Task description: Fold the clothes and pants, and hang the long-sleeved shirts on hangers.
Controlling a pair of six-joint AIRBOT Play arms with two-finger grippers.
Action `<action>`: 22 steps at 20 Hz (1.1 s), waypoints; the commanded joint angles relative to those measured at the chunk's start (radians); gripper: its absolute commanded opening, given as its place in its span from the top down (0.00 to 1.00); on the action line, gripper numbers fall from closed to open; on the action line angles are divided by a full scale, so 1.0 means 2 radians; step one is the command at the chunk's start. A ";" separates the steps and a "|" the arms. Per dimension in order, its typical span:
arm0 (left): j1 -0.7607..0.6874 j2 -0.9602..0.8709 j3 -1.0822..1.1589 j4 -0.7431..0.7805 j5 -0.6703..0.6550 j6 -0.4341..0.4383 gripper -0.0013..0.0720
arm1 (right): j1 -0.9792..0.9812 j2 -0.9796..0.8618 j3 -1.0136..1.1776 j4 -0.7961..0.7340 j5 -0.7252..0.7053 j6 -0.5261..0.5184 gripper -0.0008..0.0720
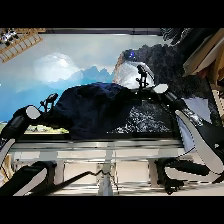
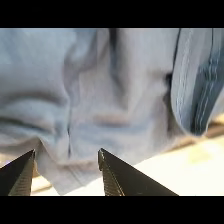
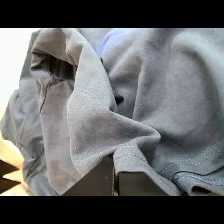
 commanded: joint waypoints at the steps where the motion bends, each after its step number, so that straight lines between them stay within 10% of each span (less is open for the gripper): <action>1: 0.001 0.000 -0.002 -0.004 -0.017 0.007 0.38 | 0.000 0.001 0.002 -0.005 -0.003 0.003 0.97; 6: 0.001 -0.048 -0.004 -0.065 0.021 0.008 0.38 | 0.000 0.001 0.002 -0.005 -0.003 0.003 0.97; 9: 0.004 -0.078 -0.003 -0.067 0.024 0.008 0.97 | 0.000 0.001 0.002 -0.006 -0.002 0.003 0.97; 22: 0.111 0.015 0.098 -0.060 -0.098 0.051 0.95 | -0.001 0.088 0.002 -0.150 -0.005 0.056 0.97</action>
